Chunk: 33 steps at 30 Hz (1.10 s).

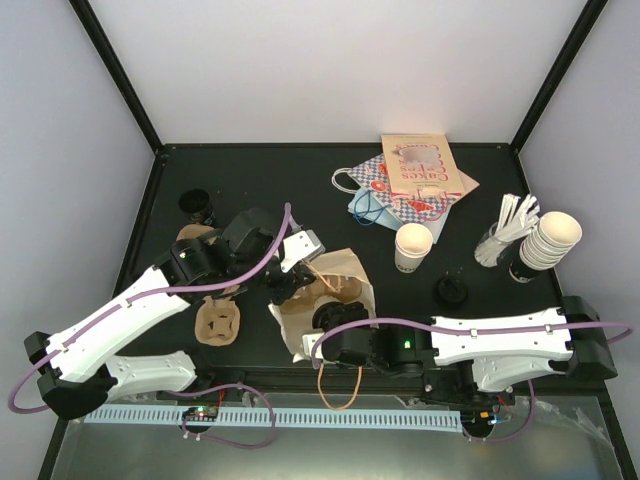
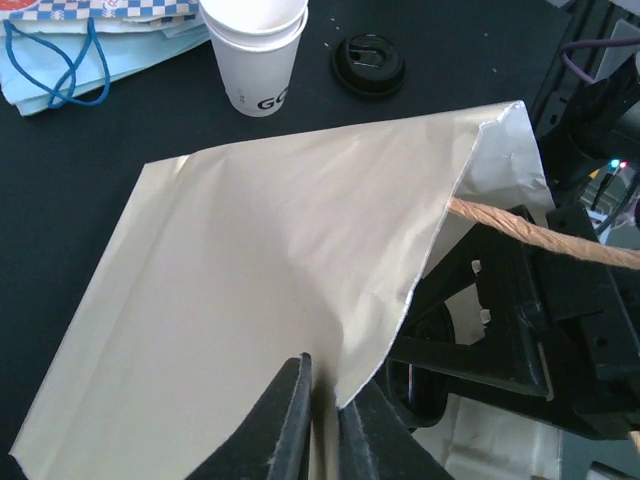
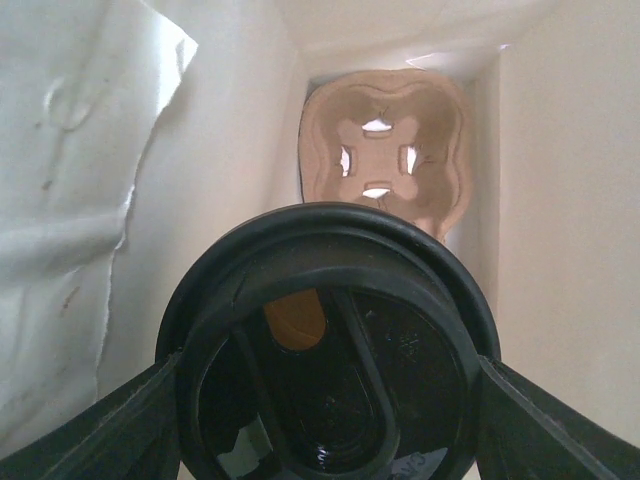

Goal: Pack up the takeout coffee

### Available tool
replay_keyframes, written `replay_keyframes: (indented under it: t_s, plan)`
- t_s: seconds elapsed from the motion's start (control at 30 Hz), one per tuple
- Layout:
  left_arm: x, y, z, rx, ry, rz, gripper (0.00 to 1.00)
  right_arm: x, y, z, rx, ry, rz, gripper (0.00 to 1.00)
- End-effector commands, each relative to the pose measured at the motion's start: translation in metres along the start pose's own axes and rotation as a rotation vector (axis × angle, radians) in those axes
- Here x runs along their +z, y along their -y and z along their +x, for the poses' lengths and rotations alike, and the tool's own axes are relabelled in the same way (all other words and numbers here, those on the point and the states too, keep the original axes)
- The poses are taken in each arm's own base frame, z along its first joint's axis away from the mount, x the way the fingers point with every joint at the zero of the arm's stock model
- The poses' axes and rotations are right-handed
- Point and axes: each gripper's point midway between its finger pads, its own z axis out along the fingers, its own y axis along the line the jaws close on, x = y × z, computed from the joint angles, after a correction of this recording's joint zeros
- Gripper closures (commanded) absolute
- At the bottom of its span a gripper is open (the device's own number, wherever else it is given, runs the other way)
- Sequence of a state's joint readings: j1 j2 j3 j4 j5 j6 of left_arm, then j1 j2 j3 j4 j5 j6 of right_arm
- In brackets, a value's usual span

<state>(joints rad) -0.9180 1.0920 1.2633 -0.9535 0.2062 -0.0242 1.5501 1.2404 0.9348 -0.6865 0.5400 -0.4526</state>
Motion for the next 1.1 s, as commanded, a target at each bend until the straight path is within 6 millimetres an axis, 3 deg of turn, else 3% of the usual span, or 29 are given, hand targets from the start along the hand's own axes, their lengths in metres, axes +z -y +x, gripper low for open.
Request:
replay_keyframes:
  t_s: [0.0, 0.1, 0.2, 0.3, 0.43, 0.57, 0.83, 0.93, 1.07]
  plan:
    - [-0.011, 0.011, -0.003, -0.003, 0.027, 0.047, 0.87, -0.001, 0.001, 0.000, 0.019, 0.012, 0.022, 0.45]
    - [-0.016, 0.013, -0.004, -0.002, 0.045, 0.053, 0.73, 0.000, 0.002, 0.000, 0.017, 0.019, 0.033, 0.45]
    - [-0.027, 0.016, -0.011, 0.006, 0.097, 0.057, 0.48, 0.001, 0.003, -0.001, 0.013, 0.023, 0.049, 0.45]
    - [-0.043, 0.021, -0.022, 0.016, 0.179, 0.066, 0.30, 0.002, 0.005, -0.001, 0.008, 0.026, 0.064, 0.45]
    - [-0.068, 0.016, -0.036, -0.007, 0.273, 0.023, 0.17, 0.001, 0.007, -0.003, 0.007, 0.041, 0.075, 0.45]
    - [-0.071, -0.015, -0.040, -0.116, 0.277, -0.097, 0.11, 0.002, 0.010, -0.003, -0.002, 0.043, 0.095, 0.45]
    - [-0.053, -0.109, -0.022, -0.453, 0.212, -0.194, 0.01, 0.002, 0.012, -0.003, -0.013, 0.053, 0.114, 0.46]
    - [-0.039, -0.140, -0.013, -0.560, 0.187, -0.185, 0.01, 0.002, 0.011, -0.004, -0.019, 0.058, 0.114, 0.46]
    - [-0.017, -0.164, -0.008, -0.622, 0.132, -0.137, 0.01, 0.003, 0.010, -0.005, -0.023, 0.062, 0.111, 0.46]
